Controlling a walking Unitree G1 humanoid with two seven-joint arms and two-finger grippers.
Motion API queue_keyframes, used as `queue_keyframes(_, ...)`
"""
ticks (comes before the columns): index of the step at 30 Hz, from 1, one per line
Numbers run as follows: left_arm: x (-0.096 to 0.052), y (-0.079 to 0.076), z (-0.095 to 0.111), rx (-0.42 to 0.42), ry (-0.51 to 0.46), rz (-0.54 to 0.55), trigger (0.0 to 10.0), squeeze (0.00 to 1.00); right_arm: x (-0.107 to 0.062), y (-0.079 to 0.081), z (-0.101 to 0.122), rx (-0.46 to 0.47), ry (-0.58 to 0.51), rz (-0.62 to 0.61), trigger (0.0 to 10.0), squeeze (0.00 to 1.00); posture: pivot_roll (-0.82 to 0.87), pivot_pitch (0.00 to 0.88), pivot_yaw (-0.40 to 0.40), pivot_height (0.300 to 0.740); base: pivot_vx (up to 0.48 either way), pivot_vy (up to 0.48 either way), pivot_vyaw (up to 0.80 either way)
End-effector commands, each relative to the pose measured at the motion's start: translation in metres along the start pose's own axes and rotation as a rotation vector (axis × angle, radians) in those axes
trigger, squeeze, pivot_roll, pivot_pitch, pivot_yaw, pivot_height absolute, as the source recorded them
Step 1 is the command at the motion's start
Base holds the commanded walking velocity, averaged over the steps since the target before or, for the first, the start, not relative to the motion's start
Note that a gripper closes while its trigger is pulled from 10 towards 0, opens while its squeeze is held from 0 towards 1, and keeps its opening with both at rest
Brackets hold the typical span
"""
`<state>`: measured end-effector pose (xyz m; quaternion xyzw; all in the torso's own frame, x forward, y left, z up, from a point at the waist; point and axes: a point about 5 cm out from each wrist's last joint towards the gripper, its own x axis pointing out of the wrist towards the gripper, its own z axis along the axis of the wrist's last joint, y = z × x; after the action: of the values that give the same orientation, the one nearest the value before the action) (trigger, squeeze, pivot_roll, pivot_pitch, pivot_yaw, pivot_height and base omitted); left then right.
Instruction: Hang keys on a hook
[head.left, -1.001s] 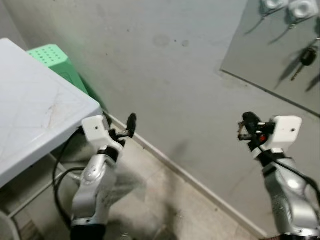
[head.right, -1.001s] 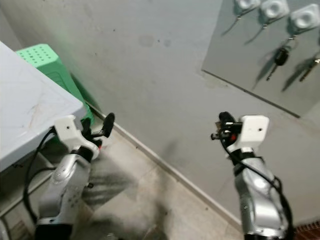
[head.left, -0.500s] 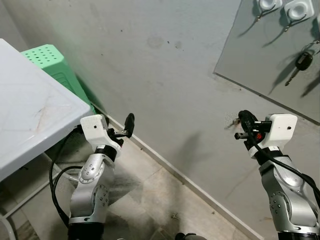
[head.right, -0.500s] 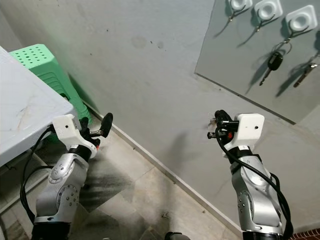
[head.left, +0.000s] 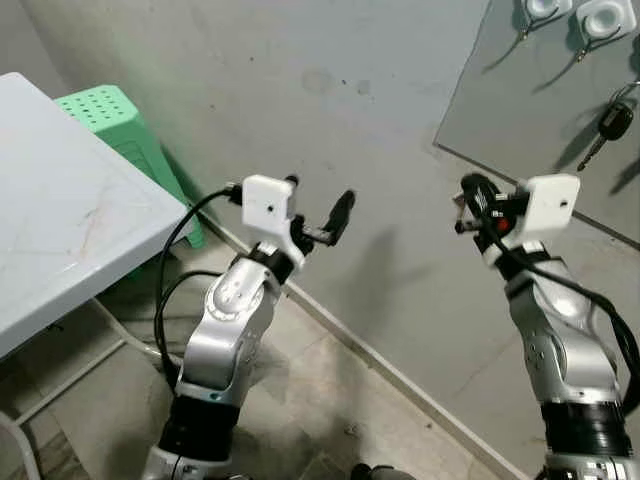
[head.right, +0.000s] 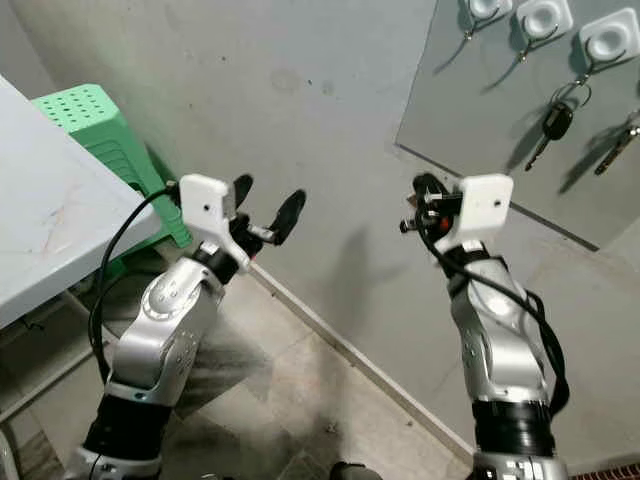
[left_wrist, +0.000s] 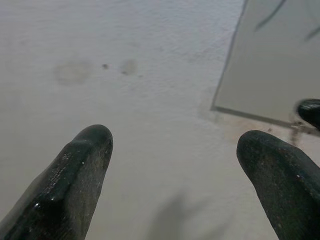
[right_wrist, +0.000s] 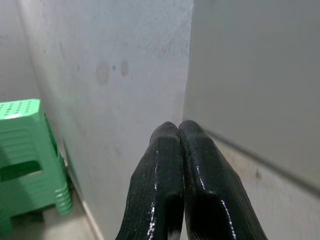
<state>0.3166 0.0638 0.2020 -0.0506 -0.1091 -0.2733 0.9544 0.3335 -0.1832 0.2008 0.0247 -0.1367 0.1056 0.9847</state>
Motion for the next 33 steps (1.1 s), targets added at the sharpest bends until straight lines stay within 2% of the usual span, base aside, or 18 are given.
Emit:
queue_keyframes(1, 0.005, -0.005, 0.002, 0.005, -0.006, -0.036, 10.0, 0.0, 0.005, -0.004, 0.005, -0.018, -0.026, -0.016, 10.0, 0.0, -0.05, 0.159, -0.041, 0.74, 0.0, 0.0, 0.0)
queue_keyframes(6, 0.013, -0.015, 0.011, 0.006, -0.024, -0.097, 10.0, 0.0, 0.024, -0.01, 0.018, -0.012, -0.092, -0.075, 10.0, 0.0, -0.04, 0.167, -0.015, 0.74, 0.0, 0.0, 0.0)
queue_keyframes(11, 0.016, -0.021, 0.015, 0.01, -0.031, -0.134, 10.0, 0.0, 0.029, -0.018, 0.023, -0.016, -0.122, -0.122, 10.0, 0.0, -0.04, 0.172, -0.005, 0.74, 0.0, 0.0, 0.0)
queue_keyframes(13, 0.017, -0.024, 0.016, 0.009, -0.031, -0.152, 10.0, 0.0, 0.029, -0.024, 0.024, -0.019, -0.128, -0.162, 10.0, 0.0, -0.04, 0.174, 0.0, 0.74, 0.0, 0.0, 0.0)
queue_keyframes(15, 0.017, -0.031, 0.02, 0.045, -0.042, -0.187, 10.0, 0.0, 0.024, -0.033, 0.024, -0.026, -0.145, -0.225, 10.0, 0.0, -0.03, 0.178, 0.003, 0.74, 0.0, 0.0, 0.0)
queue_keyframes(22, 0.014, -0.042, 0.024, 0.025, -0.052, -0.23, 10.0, 0.0, 0.008, -0.04, 0.035, -0.037, -0.229, -0.269, 10.0, 0.0, -0.04, 0.184, 0.013, 0.74, 0.0, 0.0, 0.0)
queue_keyframes(28, 0.013, -0.052, 0.026, 0.013, -0.056, -0.271, 10.0, 0.0, 0.005, -0.037, 0.06, -0.087, -0.333, -0.245, 10.0, 0.0, -0.04, 0.185, 0.022, 0.74, 0.0, 0.0, 0.0)
queue_keyframes(29, 0.013, -0.053, 0.027, 0.014, -0.057, -0.277, 10.0, 0.0, 0.005, -0.038, 0.07, -0.102, -0.365, -0.246, 10.0, 0.0, -0.04, 0.185, 0.023, 0.74, 0.0, 0.0, 0.0)
queue_keyframes(31, 0.013, -0.054, 0.027, 0.014, -0.057, -0.279, 10.0, 0.0, 0.004, -0.038, 0.076, -0.115, -0.385, -0.248, 10.0, 0.0, -0.04, 0.186, 0.024, 0.74, 0.0, 0.0, 0.0)
queue_keyframes(32, 0.013, -0.054, 0.028, 0.015, -0.059, -0.283, 10.0, 0.0, 0.003, -0.038, 0.089, -0.125, -0.426, -0.25, 10.0, 0.0, -0.04, 0.185, 0.025, 0.74, 0.0, 0.0, 0.0)
queue_keyframes(33, 0.013, -0.054, 0.028, 0.015, -0.059, -0.283, 10.0, 0.0, 0.003, -0.038, 0.089, -0.125, -0.426, -0.25, 10.0, 0.0, -0.04, 0.185, 0.025, 0.74, 0.0, 0.0, 0.0)
